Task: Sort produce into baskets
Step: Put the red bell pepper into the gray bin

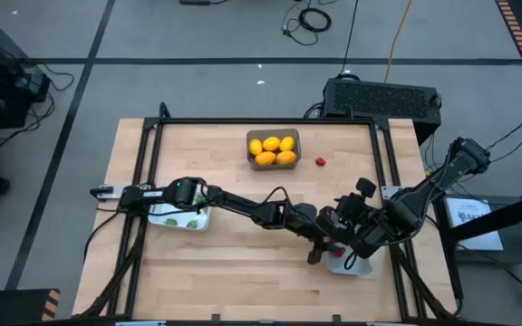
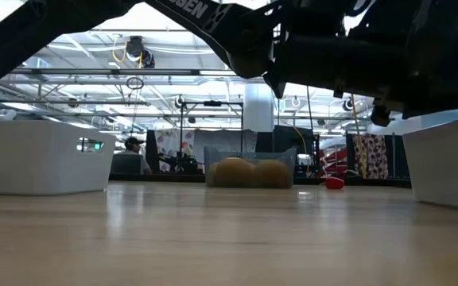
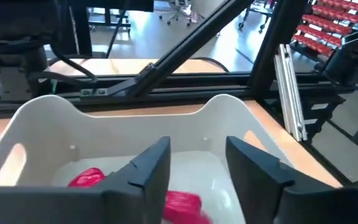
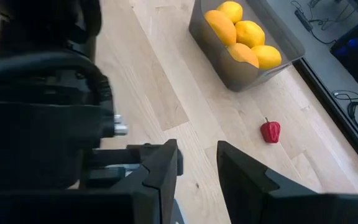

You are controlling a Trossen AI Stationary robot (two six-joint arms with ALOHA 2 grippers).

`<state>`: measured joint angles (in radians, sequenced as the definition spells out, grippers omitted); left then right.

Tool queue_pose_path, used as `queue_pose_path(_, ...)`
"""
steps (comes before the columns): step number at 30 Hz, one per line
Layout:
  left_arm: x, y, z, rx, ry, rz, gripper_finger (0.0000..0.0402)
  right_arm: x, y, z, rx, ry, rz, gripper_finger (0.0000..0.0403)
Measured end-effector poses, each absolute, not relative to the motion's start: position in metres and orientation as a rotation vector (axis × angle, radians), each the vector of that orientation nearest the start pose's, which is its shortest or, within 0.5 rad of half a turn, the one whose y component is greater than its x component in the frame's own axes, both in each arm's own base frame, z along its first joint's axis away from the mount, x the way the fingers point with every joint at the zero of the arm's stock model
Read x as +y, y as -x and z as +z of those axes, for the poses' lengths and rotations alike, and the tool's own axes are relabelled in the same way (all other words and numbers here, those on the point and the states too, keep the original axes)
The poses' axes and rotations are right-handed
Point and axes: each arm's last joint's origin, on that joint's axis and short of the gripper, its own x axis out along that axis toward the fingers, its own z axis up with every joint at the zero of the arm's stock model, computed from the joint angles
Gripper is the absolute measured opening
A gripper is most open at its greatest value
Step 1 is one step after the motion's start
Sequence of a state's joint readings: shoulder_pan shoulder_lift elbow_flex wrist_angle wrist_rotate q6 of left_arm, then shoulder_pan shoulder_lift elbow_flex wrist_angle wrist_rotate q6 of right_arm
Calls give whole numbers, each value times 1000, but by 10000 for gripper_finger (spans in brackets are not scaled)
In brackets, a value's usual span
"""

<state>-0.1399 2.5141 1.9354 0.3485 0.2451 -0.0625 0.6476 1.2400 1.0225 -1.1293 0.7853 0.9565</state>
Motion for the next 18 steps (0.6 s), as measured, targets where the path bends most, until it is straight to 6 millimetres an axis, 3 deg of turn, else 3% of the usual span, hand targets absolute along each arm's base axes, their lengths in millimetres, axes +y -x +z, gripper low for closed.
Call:
queue_pose_path(7,-75,-554,168,307,81,-355,198,108,-176,273,818,0,-556,105)
queue_pose_path(13,-59,-536,202,485,78,-332,198,107,-176,273,821,-4,-565,105)
queue_pose_path(18,-48,-508,235,675,65,-306,199,107,-175,272,807,-55,-591,105)
